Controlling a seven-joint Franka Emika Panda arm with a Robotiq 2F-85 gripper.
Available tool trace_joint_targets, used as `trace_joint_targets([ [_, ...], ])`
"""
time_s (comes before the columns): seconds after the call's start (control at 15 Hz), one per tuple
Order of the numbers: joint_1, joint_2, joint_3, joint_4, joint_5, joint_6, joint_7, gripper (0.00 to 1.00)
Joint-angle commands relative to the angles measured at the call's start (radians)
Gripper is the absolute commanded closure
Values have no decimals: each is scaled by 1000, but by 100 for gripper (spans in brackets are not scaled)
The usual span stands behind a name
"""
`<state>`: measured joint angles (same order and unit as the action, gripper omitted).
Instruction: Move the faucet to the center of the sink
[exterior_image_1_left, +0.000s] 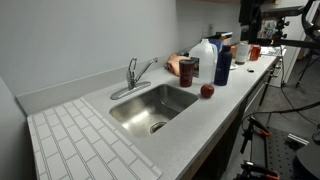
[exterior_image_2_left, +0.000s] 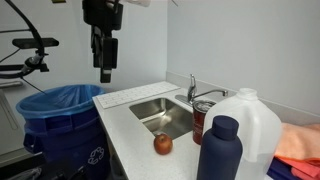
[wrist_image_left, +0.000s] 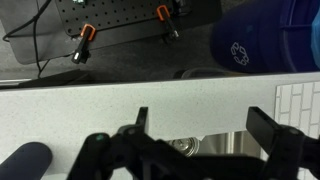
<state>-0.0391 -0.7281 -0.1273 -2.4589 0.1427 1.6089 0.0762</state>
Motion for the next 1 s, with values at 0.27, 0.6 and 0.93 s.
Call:
trace_joint_targets([
  [0.27, -26, 2, 21, 1, 15, 0, -9, 0],
  [0.6, -25, -1, 25, -6, 6, 36, -21, 0],
  [0.93, -5, 70, 66, -46, 6, 223, -14, 0],
])
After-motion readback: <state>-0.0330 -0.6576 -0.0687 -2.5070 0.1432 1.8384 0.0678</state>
